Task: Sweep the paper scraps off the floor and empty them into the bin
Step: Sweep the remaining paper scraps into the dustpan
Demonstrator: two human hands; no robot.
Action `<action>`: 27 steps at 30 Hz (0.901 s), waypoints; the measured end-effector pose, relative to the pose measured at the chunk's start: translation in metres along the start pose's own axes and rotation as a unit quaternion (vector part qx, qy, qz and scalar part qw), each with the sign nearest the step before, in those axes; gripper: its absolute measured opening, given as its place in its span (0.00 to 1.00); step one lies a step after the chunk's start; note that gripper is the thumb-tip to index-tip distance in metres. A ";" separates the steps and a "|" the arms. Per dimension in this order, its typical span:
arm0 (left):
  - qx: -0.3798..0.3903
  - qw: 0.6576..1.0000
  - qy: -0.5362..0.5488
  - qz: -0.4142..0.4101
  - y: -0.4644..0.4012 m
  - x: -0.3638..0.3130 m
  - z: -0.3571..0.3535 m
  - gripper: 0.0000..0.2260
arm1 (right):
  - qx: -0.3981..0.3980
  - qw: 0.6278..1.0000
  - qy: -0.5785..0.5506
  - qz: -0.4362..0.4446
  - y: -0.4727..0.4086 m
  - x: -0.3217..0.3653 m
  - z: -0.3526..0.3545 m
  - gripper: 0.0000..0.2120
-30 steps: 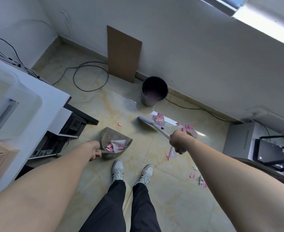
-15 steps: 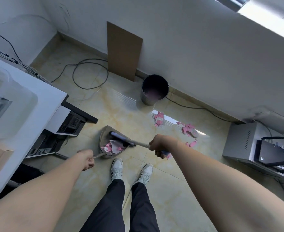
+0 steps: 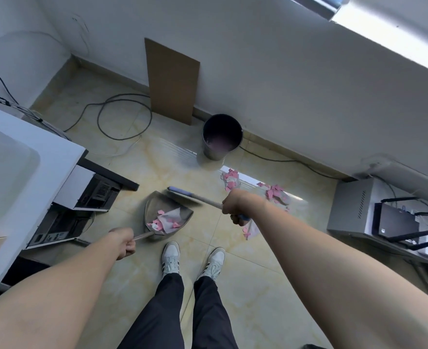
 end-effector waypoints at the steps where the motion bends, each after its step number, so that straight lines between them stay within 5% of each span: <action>1: 0.000 1.000 -0.007 -0.006 0.002 -0.003 -0.001 0.15 | -0.008 1.000 -0.019 -0.007 -0.001 -0.004 0.003 0.06; 20: -0.014 0.985 -0.110 -0.130 0.078 -0.067 -0.090 0.12 | -0.157 0.978 -0.119 -0.071 -0.025 -0.110 0.075 0.18; 27: -0.001 0.983 -0.141 -0.121 0.107 -0.055 -0.142 0.12 | -0.134 0.981 -0.119 -0.075 -0.057 -0.140 0.096 0.10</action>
Point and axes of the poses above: each hand's wrist, its own y-axis away from the middle knuckle, its own z-axis out of the back of the hand, x = y × z, the point moved 8 cm from there along -y, towards the middle knuckle, and after that the axes turned 15 degrees about -x, right-handed, at the moved point
